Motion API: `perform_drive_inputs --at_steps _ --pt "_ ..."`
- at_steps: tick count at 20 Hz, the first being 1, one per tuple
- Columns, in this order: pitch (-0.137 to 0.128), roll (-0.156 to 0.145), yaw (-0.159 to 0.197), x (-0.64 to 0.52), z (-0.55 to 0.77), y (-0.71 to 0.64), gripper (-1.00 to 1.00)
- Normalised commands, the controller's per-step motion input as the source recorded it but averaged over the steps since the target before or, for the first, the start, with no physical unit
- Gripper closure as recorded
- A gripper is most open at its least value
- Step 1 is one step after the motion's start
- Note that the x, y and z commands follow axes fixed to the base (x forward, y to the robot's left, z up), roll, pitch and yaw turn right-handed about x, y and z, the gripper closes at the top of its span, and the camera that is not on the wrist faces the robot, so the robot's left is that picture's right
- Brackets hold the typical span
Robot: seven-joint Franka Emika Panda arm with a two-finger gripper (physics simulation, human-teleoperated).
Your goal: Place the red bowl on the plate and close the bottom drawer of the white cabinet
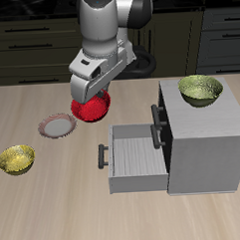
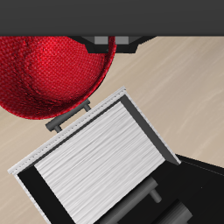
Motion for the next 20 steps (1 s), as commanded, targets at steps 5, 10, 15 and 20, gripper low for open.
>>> perform_drive_inputs --at_steps 5,10,15,20 --pt "-0.048 -0.067 -0.194 -0.07 0.12 -0.22 1.00" --pt "0.002 -0.011 -0.310 -0.04 0.19 -0.07 1.00" --pt "0.025 -0.013 -0.230 0.04 0.08 -0.06 1.00" --pt "-0.009 -0.022 -0.162 0.01 0.11 -0.07 1.00"
